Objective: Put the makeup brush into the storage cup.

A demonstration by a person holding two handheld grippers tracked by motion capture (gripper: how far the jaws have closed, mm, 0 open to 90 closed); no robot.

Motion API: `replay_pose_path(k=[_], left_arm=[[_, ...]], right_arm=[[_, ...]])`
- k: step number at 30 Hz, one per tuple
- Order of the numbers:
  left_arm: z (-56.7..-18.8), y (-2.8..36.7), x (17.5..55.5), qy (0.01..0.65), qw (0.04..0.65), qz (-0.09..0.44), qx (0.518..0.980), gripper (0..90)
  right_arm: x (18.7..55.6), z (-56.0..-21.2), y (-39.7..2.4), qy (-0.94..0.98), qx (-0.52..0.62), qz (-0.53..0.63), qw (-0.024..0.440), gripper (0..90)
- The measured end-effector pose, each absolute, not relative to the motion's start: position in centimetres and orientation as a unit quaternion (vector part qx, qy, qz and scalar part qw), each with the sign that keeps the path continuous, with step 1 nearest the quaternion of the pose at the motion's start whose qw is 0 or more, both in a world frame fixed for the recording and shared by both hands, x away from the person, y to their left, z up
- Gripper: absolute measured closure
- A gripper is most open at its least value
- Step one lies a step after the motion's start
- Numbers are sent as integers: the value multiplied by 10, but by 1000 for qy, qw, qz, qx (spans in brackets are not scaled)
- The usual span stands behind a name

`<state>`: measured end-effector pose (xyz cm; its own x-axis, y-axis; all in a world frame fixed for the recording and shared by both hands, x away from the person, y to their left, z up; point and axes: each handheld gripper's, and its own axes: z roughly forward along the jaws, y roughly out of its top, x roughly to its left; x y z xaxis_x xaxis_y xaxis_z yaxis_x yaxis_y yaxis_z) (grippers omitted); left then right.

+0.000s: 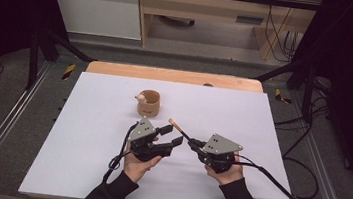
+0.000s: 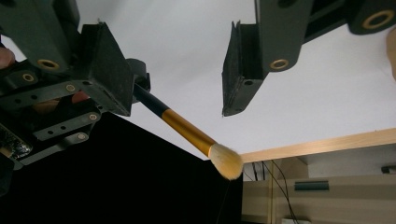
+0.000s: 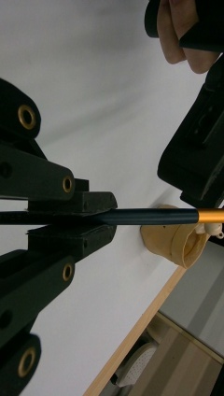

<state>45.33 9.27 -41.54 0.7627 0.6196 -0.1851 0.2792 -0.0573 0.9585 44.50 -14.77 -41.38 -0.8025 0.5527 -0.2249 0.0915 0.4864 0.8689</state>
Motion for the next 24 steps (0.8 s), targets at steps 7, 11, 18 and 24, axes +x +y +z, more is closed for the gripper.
replay_pose_path(k=[7,11,18,24], left_arm=[[-415,88,455,316,614,136,710,497],[-415,88,456,317,618,133,707,536],[-413,87,456,317,622,131,704,598],[-412,88,456,320,623,126,703,641]], right_arm=[[445,-414,-147,827,192,468,246,841],[445,-414,-147,827,191,468,245,841],[445,-414,-146,829,191,468,242,841],[445,-414,-146,828,191,469,241,841]])
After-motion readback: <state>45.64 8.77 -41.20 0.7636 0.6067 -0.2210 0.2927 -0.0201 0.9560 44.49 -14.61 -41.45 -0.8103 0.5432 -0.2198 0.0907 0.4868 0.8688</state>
